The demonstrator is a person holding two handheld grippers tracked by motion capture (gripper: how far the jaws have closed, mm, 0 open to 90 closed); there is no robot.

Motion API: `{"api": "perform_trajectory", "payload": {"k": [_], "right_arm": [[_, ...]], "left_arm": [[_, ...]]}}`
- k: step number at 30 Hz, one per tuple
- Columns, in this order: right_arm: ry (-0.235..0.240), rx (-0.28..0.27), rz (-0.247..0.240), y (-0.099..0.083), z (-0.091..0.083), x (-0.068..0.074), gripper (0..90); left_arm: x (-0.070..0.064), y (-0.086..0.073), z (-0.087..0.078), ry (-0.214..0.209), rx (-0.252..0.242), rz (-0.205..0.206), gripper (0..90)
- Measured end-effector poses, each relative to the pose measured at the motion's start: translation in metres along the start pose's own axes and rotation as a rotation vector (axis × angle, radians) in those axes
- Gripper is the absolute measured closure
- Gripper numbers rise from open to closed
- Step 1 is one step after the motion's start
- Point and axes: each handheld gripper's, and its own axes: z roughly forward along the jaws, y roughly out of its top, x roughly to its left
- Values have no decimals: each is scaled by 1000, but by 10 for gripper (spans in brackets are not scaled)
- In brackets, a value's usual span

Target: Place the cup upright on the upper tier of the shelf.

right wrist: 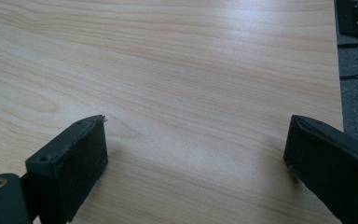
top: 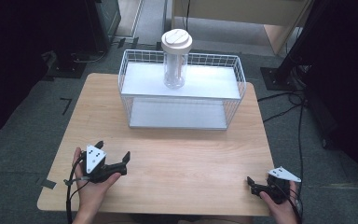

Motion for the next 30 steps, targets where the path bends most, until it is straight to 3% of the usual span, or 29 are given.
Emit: {"api": "perform_trajectory", "payload": {"k": [24,30], "right_arm": [[0,0,0,0,0,0,58],[0,0,0,0,0,0,58]], "left_arm": [[59,-51,-23,133,102,-53,0],[66,-59,-26,162,135,-14,0]]}}
